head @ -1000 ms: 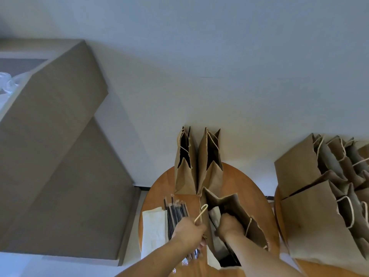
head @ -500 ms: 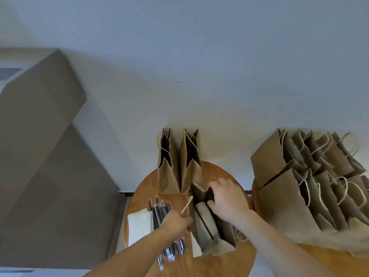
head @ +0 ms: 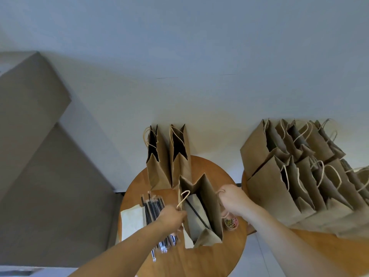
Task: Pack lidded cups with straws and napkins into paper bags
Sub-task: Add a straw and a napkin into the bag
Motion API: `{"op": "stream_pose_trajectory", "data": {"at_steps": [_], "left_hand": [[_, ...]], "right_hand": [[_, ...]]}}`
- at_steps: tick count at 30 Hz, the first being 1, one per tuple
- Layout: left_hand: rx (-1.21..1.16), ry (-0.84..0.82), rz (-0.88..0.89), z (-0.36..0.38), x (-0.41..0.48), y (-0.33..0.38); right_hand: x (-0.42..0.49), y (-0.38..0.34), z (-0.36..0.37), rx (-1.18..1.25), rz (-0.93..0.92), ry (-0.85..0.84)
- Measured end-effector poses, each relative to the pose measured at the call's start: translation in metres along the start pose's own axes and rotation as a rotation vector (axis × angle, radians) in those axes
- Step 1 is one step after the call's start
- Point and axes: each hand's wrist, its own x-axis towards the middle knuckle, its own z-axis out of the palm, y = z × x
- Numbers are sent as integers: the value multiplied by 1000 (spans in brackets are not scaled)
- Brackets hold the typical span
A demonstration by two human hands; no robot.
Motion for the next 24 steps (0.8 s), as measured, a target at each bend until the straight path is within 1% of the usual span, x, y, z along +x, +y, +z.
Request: {"op": "stream_pose_trajectory", "data": {"at_steps": [4, 7, 11, 13, 15, 17, 18, 21, 22, 24], "left_hand": [[24, 4, 48, 0, 2, 8], [67, -6, 144, 3, 5, 14], [182, -58, 209, 17, 4, 16], [172, -85, 207, 25, 1, 14], [137, -128, 193, 31, -1, 10], [170, -140, 196, 40, -4, 7], [241, -83, 205, 44, -5, 7], [466, 189, 215, 52, -1, 12], [509, 245, 215, 53, 2, 14], [564, 287, 237, 52, 5, 17]], "right_hand": [[-14, 0, -3, 309, 91, -137], [-19, 1, 3, 530, 102, -186], [-18, -3, 14, 677, 116, -133], [-16, -4, 18, 741, 132, -94], [-15, -4, 19, 795, 128, -92], [-13, -2, 19, 854, 94, -128], [-12, -1, 19, 876, 71, -154], [-6, 4, 18, 846, 4, -198], [-4, 8, 17, 814, -1, -180], [1, 19, 15, 753, -8, -119]]}}
